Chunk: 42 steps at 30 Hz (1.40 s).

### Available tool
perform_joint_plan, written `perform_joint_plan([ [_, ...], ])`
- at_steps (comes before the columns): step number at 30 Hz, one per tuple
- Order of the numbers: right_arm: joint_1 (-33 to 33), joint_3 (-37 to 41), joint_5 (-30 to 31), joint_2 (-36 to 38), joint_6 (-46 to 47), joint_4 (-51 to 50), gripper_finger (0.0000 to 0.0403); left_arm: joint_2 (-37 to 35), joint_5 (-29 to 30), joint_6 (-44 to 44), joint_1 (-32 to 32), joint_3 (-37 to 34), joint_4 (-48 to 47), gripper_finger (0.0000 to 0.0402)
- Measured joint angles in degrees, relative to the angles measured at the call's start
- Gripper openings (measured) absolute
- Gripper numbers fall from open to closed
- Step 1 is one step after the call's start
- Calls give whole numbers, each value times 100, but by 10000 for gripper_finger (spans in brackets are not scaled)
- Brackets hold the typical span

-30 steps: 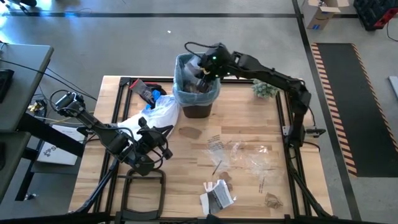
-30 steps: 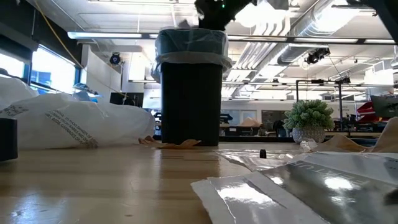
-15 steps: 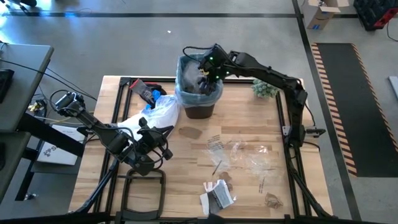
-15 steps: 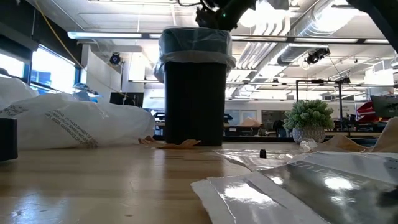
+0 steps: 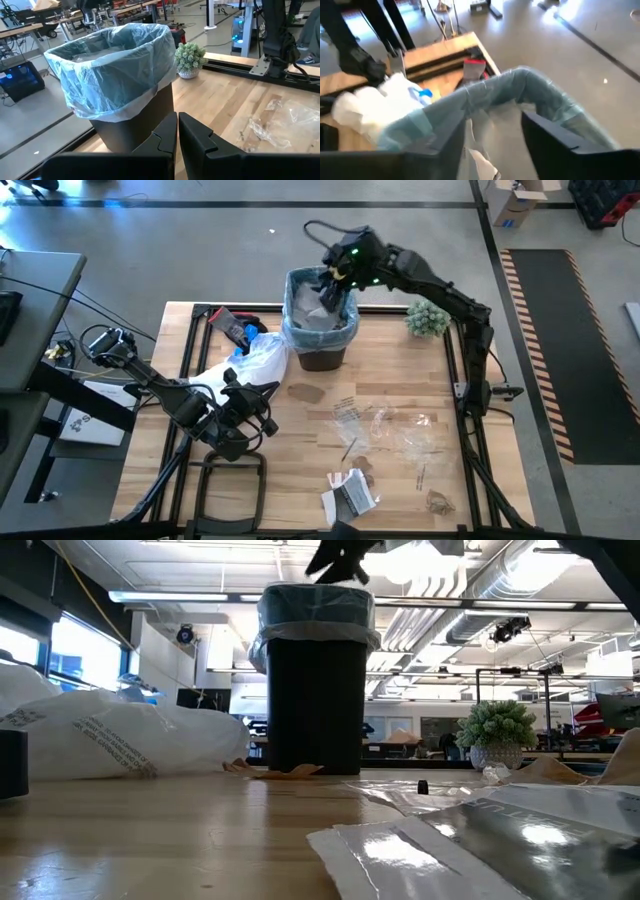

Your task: Place trash/remove bag and relplace

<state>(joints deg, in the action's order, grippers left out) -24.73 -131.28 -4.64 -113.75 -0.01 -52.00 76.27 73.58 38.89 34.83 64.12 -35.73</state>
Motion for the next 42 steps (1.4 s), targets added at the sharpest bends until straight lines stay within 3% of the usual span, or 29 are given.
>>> perform_joint_plan([
  [7,-49,95,14,-685,-208,2,13,0,-4,55,0,0,5,0],
  [18,-232,92,64,-1087,-472,-403,14,0,-40,157,-33,0,9,0],
  [27,107,-298,56,-144,-1115,-613,14,0,-666,66,-50,0,344,3],
  [34,1104,-298,-585,858,-1657,-2210,14,144,-2458,-46,-543,-28,399,52],
  [39,2247,-289,-1508,1212,-1839,-3311,14,501,-3829,-383,-1244,-309,409,100],
  [42,3058,-289,-1509,1373,-1644,-3421,14,803,-4413,-605,-1690,-439,400,126],
])
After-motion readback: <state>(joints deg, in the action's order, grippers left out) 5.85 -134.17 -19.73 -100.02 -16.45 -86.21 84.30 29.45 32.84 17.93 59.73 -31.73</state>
